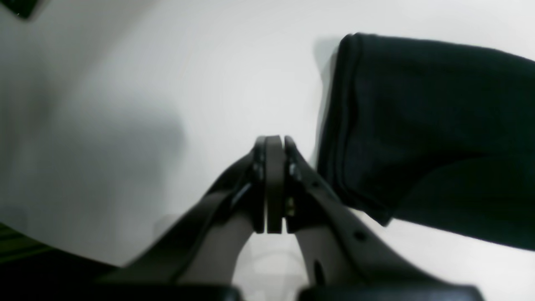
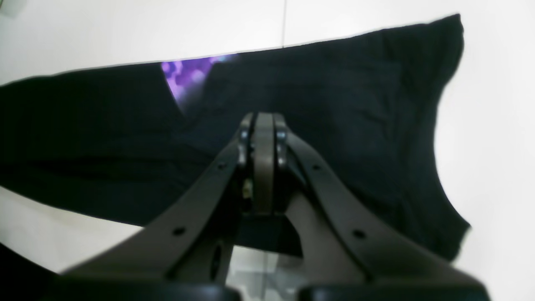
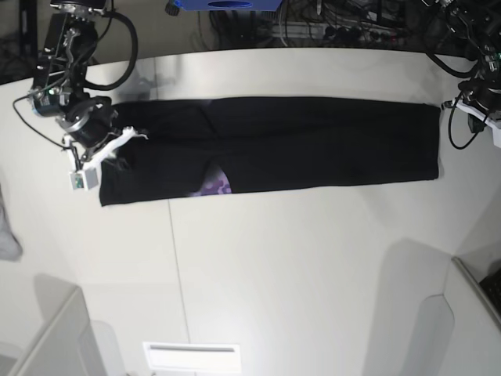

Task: Fold the T-shirt properly
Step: 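Release the left gripper and regrasp the folded strip's end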

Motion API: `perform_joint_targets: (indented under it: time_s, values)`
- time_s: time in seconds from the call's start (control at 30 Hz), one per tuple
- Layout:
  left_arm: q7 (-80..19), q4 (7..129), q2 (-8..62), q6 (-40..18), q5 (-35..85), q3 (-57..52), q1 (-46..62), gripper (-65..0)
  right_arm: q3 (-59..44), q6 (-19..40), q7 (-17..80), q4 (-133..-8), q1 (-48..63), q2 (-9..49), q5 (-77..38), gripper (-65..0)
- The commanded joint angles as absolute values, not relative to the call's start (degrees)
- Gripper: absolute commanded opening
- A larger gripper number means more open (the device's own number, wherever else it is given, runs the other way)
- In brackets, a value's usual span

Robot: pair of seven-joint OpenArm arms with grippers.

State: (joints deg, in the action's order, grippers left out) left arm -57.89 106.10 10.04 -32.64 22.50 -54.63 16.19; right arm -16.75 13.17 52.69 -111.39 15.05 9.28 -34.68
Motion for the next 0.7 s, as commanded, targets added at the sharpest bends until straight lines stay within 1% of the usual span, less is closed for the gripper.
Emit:
perform_joint_targets:
  time_s: [0.0,0.03,0.13,0.17,0.23,0.27,0.3,0.37,0.4,0.43,0.47,0.5,0.53,0.63,0.67]
  values:
    - [-56.5,107.1,11.6,-32.9,23.6,-54.7,16.1,-65.0,-16.7,13.7,51.7,-112.4,15.0,9.1,-35.6,-65.0]
    - [-56.5,107.1,11.6,-32.9,23.6,-54.7,16.0,-64.0,-16.7,13.8,51.7,-112.4,15.2,9.0,-35.5,-65.0]
    - [-56.5,106.8,11.6,-32.9,23.6,-54.8,15.7,-36.7,-16.7,13.8,52.1,-112.3,15.4,9.0,-35.5,-65.0]
    - [-56.5,106.2,11.6,-32.9,23.6,-54.8,15.6,-26.7,-16.7,13.8,52.1,-112.3,15.4,8.9,-35.5,-65.0]
    - [-56.5,104.6,11.8,-32.9,23.7,-54.5,14.8,-12.0,-16.7,13.8,52.1,-112.3,15.4,8.7,-35.5,-65.0]
    - [-56.5,104.0,11.8,-32.9,23.7,-54.5,14.4,-7.9,-16.7,13.8,52.1,-112.3,15.5,8.7,-35.5,-65.0]
    - [-56.5,104.0,11.7,-33.0,23.7,-54.6,14.1,-5.9,-16.7,13.8,52.1,-112.3,15.6,8.7,-35.5,-65.0]
    - [-56.5,105.0,11.6,-35.1,24.0,-54.5,14.5,-6.3,-16.7,13.8,51.9,-112.3,16.2,8.7,-35.5,-65.0]
    - [-56.7,105.7,11.5,-36.9,24.8,-54.7,14.7,-8.2,-16.7,13.8,51.9,-112.3,16.2,8.7,-35.5,-65.0]
    - [-56.8,106.2,11.4,-38.7,25.7,-54.9,16.0,-12.5,-16.7,13.8,51.9,-112.3,16.3,8.7,-35.5,-65.0]
    - [-56.8,106.8,11.4,-40.0,26.9,-54.8,17.8,-19.3,-16.7,13.8,51.9,-112.3,16.3,8.7,-35.5,-65.0]
    - [-56.8,107.5,11.4,-40.0,28.6,-54.8,19.3,-27.0,-16.7,13.8,51.9,-112.3,16.3,8.7,-35.5,-65.0]
    - [-56.8,108.1,11.3,-40.0,30.5,-54.6,20.9,-35.7,-16.7,13.8,51.9,-112.3,16.3,8.7,-35.5,-65.0]
    - [-56.7,108.4,9.7,-40.0,35.7,-54.4,25.6,-65.0,-16.7,13.8,51.9,-112.3,16.3,8.7,-35.4,-65.0]
    - [-56.7,108.4,9.5,-40.0,36.6,-54.4,26.5,-65.0,-16.7,13.8,51.9,-112.3,16.3,8.7,-35.4,-65.0]
